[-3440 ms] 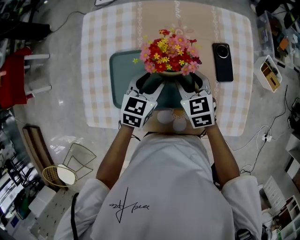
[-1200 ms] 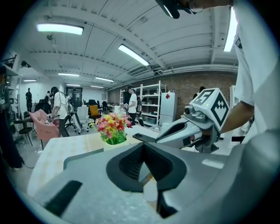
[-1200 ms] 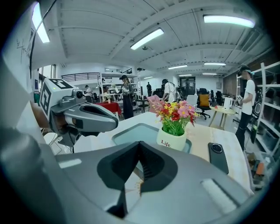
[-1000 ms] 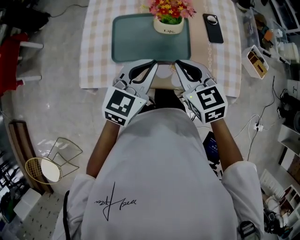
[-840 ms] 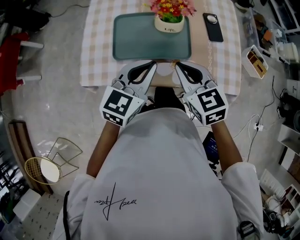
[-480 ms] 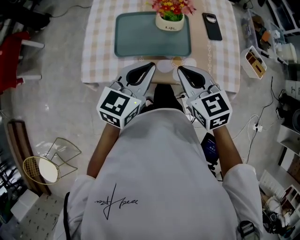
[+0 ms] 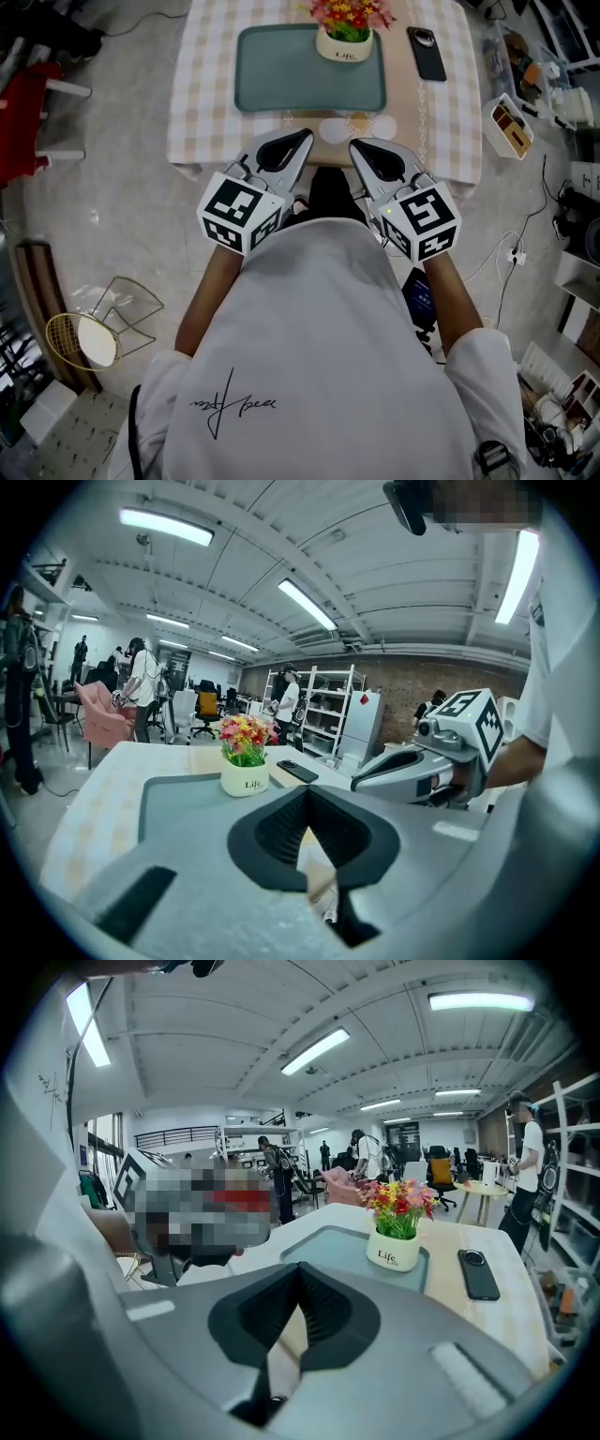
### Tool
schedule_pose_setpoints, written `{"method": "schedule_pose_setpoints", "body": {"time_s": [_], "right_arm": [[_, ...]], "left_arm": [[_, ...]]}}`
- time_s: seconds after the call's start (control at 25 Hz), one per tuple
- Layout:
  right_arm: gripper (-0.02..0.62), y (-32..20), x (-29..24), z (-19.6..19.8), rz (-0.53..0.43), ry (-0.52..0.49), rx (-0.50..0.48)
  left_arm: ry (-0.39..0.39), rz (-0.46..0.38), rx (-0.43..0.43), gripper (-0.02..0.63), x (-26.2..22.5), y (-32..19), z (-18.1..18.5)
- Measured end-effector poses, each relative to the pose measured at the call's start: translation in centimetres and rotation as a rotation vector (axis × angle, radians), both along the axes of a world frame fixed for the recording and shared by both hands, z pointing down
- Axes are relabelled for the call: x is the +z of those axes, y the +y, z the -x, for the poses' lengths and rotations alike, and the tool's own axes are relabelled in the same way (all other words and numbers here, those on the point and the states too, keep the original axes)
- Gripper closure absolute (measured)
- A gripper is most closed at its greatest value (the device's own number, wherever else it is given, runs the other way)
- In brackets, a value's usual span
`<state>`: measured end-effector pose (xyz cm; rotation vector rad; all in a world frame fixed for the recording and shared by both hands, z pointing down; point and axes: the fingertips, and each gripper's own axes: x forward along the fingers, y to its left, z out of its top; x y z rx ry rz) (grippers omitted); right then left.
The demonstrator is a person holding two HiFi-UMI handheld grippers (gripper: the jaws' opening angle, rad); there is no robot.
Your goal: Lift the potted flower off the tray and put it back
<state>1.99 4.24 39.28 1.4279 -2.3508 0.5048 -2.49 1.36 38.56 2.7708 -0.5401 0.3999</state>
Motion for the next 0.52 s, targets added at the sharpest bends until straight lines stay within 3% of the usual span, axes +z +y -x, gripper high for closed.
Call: {"method": "schedule_pose_setpoints", "body": {"time_s": [0.28,0.52], "right_arm": [[0.591,-0.1,0.7,0.0,0.018,0.024,0.000],[0.591,-0.2,0.7,0.1,0.039,0.028,-0.008]], "left_arm": [[0.015,0.043,-0.003,0.607,0.5,-0.3,0.5],[0.066,0.220,0.063,0.606,1.1,1.0,0.0]]}}
